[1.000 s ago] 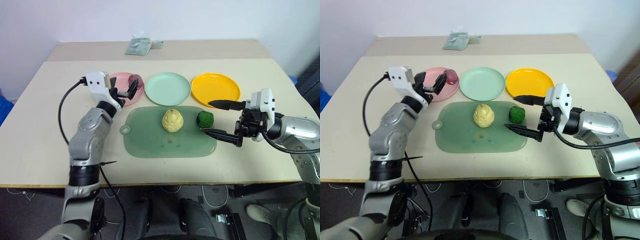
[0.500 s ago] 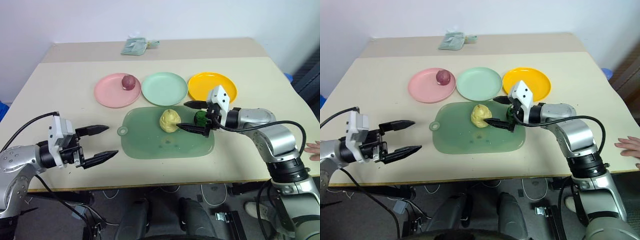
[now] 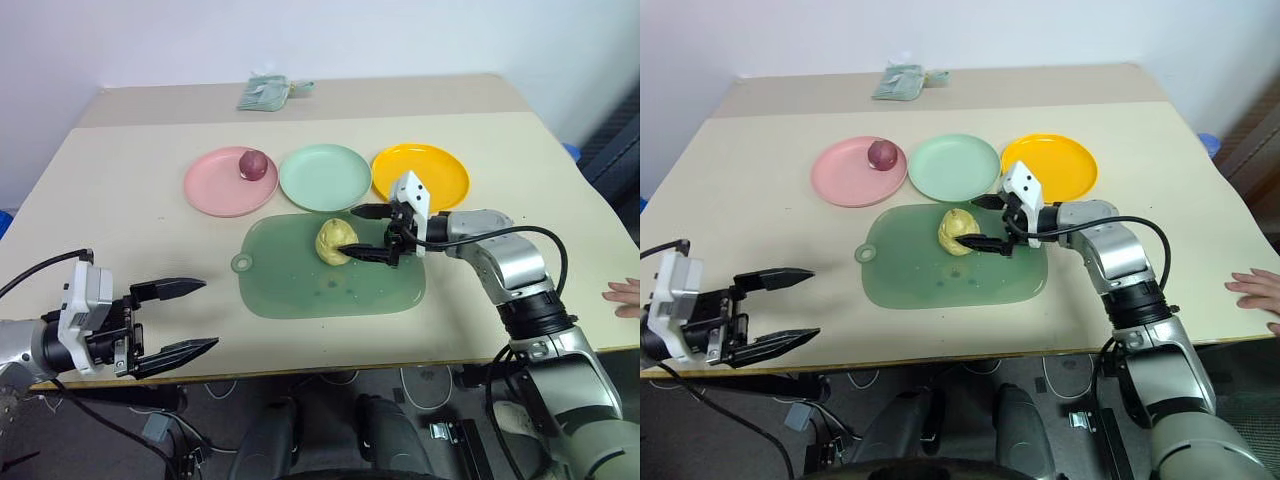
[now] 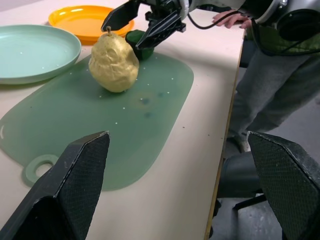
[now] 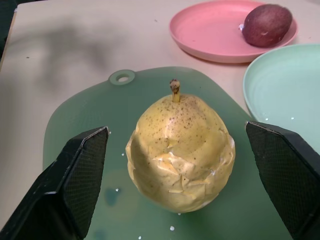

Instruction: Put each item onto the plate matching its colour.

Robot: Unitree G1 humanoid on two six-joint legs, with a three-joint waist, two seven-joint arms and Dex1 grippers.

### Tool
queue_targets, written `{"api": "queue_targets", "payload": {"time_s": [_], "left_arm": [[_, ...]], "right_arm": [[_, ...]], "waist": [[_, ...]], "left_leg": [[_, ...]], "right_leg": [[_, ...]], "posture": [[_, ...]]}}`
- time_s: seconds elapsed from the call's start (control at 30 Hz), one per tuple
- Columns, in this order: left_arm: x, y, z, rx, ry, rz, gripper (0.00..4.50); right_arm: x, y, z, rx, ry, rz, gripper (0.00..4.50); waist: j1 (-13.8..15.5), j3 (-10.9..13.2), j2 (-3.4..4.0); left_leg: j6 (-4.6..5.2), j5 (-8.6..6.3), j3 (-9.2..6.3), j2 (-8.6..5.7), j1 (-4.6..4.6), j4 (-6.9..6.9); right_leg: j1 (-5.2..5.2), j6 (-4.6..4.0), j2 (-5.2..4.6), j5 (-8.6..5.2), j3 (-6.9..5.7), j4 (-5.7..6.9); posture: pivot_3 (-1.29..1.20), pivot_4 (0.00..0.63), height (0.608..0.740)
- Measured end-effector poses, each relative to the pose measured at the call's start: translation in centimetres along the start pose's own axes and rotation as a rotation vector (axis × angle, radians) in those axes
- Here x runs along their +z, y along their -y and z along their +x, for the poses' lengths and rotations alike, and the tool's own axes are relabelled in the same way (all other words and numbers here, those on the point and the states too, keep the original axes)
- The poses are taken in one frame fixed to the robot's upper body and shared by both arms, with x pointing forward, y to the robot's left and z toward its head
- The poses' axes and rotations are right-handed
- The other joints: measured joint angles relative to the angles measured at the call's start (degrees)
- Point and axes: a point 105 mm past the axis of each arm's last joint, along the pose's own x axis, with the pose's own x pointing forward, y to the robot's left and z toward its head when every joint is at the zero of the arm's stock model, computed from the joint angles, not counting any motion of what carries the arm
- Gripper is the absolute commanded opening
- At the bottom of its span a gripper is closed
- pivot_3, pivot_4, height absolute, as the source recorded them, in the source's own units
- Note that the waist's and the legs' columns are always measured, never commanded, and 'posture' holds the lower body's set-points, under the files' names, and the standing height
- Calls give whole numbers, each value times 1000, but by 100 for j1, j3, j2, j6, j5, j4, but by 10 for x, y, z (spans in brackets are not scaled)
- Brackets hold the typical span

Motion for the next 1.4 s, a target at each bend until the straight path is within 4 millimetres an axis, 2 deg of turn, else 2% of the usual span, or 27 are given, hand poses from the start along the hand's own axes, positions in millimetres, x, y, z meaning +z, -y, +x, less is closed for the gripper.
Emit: {"api": "queue_targets", "payload": {"time_s": [0.23, 0.33, 0.43, 0.8, 0.87, 1.03, 1.1, 1.2, 1.23, 1.4], "left_arm": [[4, 4, 4, 2, 9, 22, 4473], [4, 3, 5, 16, 17, 22, 4500], [4, 2, 5, 26, 21, 21, 4500], [7, -2, 13, 55, 35, 32, 4500], [9, -4, 15, 70, 46, 38, 4500], [18, -8, 25, 89, 93, 37, 4500], [20, -12, 26, 122, 108, 25, 4500], [22, -20, 28, 184, 126, 12, 4500], [22, -23, 29, 220, 135, 1, 4500], [27, -27, 40, 303, 196, -36, 4500]], "right_arm": [[-3, -4, 17, 56, 10, 37, 4500], [-1, -4, 24, 65, 12, 28, 3582], [-1, -5, 30, 78, 14, 24, 2165], [2, 3, 28, 36, 32, -14, 2165], [13, 11, 23, 0, 78, 5, 2165], [89, 61, -6, -192, 290, -21, 2165], [103, 79, -18, -276, 334, -41, 2165], [92, 103, -30, -390, 361, 18, 2165], [78, 113, -33, -452, 350, 80, 2165], [38, 137, -45, -660, 317, 240, 2165]], "waist": [[-43, 0, 1], [-47, 1, 1], [-36, 1, 2], [-34, 1, 2], [-36, 5, 9], [-50, 13, 23], [-47, 11, 19], [-48, 10, 18], [-56, 11, 20], [-65, 12, 21]], "left_leg": [[-1, 0, 1, 0, 1, -7], [-2, -1, 1, 0, 1, -7], [-2, -1, 1, 0, 1, -7], [-3, 0, 1, -1, 2, -7], [-3, 0, 2, -1, 2, -7], [-6, 0, 4, -1, 2, -13], [-7, 0, 3, -1, 4, -17], [-7, 0, 5, -2, 3, -18], [-6, 0, 10, -3, 3, -19], [-8, 2, 11, -3, 2, -22]], "right_leg": [[-7, 0, 3, 0, 1, 4], [-7, 1, 4, 1, 1, 4], [-7, 1, 5, 1, 1, 4], [-7, 1, 7, 1, 1, 6], [-8, 1, 7, 1, 2, 6], [-16, 2, 9, 3, 4, 11], [-14, 2, 9, 3, 2, 11], [-13, 2, 11, 4, 3, 9], [-14, 2, 11, 4, 7, 10], [-18, 8, 10, 8, 11, 12]], "posture": [[0, 150, 740], [0, 150, 740], [0, 150, 740], [0, 150, 740], [0, 150, 740], [0, 150, 740], [0, 150, 740], [0, 150, 740], [0, 150, 740], [0, 150, 740]]}}
